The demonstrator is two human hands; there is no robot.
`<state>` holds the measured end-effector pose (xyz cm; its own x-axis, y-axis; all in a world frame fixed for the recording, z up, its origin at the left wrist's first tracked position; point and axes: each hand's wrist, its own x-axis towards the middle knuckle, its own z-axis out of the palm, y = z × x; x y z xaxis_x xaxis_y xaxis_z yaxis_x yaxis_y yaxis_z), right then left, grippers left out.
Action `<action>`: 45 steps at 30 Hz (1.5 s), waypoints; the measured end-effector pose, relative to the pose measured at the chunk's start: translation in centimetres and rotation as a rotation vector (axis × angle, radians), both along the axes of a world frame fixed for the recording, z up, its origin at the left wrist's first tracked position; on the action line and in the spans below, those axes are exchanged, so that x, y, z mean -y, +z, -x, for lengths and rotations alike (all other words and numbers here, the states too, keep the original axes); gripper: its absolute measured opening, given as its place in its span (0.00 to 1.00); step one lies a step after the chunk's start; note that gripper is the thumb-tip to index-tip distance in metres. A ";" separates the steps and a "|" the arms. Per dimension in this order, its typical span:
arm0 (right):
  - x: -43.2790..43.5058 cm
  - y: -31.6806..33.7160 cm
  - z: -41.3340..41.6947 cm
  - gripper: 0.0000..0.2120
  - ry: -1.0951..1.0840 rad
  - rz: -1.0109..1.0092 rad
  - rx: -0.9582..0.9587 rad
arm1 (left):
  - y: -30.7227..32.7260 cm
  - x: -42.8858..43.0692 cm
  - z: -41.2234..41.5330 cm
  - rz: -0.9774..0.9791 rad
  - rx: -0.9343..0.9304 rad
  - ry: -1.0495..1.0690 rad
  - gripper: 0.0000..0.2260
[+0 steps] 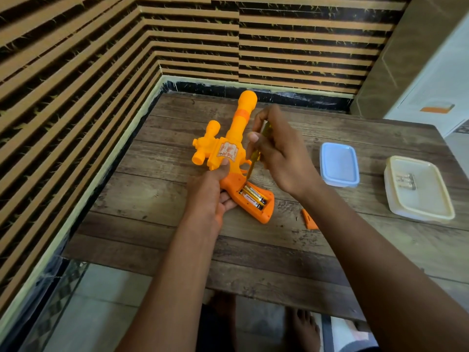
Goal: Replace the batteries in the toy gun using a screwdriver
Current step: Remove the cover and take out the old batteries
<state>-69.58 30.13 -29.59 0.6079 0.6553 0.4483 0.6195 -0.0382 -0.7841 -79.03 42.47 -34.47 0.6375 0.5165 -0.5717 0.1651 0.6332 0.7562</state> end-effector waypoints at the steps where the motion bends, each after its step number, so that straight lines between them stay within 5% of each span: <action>1: -0.3 0.1 -0.2 0.04 0.007 0.037 0.039 | 0.0 0.0 0.0 0.003 0.000 -0.001 0.17; 26: -5.4 3.1 -2.5 0.09 0.107 0.516 0.060 | -0.2 0.0 -0.3 0.008 -0.050 -0.002 0.18; 35: -2.4 3.3 -2.3 0.04 0.006 0.277 0.032 | -0.1 -0.1 -0.4 0.026 -0.018 0.007 0.18; 45: 2.0 -0.6 2.4 0.09 -0.177 0.419 0.100 | -0.2 0.0 -0.3 0.006 0.001 0.002 0.15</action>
<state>-71.99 28.10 -30.17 0.6944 0.6823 0.2286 0.6462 -0.4515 -0.6153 -78.74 42.49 -34.67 0.6369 0.5144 -0.5742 0.1629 0.6382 0.7525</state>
